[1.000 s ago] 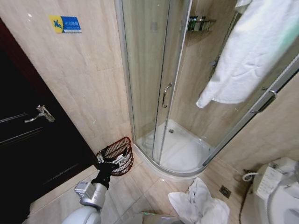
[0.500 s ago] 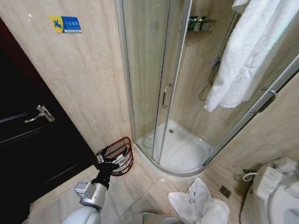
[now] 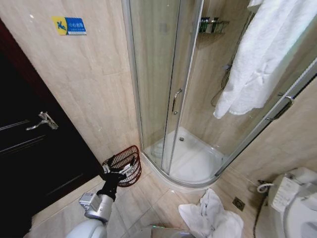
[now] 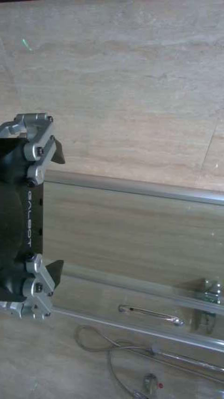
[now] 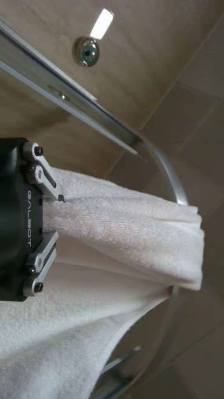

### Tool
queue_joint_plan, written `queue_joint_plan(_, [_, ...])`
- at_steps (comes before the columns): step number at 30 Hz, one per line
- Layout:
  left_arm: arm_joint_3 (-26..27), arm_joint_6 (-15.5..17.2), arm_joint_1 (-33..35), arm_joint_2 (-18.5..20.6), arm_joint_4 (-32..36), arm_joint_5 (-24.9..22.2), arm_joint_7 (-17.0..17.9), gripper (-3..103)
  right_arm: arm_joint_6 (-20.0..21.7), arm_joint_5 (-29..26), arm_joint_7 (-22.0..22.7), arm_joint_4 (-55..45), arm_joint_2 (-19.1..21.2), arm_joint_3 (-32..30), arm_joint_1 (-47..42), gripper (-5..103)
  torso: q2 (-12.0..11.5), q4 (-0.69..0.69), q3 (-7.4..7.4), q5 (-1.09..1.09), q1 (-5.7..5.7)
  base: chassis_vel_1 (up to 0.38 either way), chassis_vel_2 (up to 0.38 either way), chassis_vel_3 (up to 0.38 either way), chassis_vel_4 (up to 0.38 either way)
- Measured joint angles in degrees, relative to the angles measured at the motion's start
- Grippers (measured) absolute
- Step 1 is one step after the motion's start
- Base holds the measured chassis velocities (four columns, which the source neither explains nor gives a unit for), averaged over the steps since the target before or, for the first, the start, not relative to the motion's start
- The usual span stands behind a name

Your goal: Discard the used towel into the hamper.

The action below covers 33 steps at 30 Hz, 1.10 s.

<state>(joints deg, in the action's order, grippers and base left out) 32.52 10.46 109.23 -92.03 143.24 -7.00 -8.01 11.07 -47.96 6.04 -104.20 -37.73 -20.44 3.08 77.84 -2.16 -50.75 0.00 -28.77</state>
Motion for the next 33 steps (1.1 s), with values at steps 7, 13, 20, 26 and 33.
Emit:
queue_joint_plan(7, [0.0, 0.0, 0.0, 0.0, 0.0, 0.0, 0.0, 100, -2.89, -0.37, 1.77, -6.63, 2.11, -3.56, -7.53, 5, 0.0, -0.01, 0.0, 0.01, 0.0, 0.0, 0.0, 0.0, 0.0])
queue_joint_plan(13, [0.0, 0.0, 0.0, 0.0, 0.0, 0.0, 0.0, 100, -3.59, 0.01, 3.7, -12.99, 4.82, -11.06, -17.04, 5, 0.0, 0.0, 0.0, 0.0, 0.0, 0.0, 0.0, 0.0, 0.0])
queue_joint_plan(20, [0.0, 0.0, 0.0, 0.0, 0.0, 0.0, 0.0, 100, -4.86, 0.86, 4.13, -19.04, 6.14, -23.62, -35.48, 5, 0.0, -0.02, -0.01, 0.03, 0.0, 0.0, 0.0, 0.0, 0.0])
queue_joint_plan(26, [0.0, 0.0, 0.0, 0.01, 0.0, 0.0, 0.0, 100, -5.54, 0.88, 4.43, -25.31, 3.3, -35.29, -51.13, 5, 0.0, 0.03, 0.0, 0.04, 0.01, 0.0, 0.0, 0.0, 0.0])
queue_joint_plan(33, [0.0, 0.0, 0.0, 0.0, 0.0, 0.0, 0.0, 100, -5.32, 0.7, 5.49, -32.52, -1.83, -39.44, -60.22, 5, 0.0, -0.01, 0.0, -0.01, 0.0, 0.0, 0.0, 0.0, 0.0])
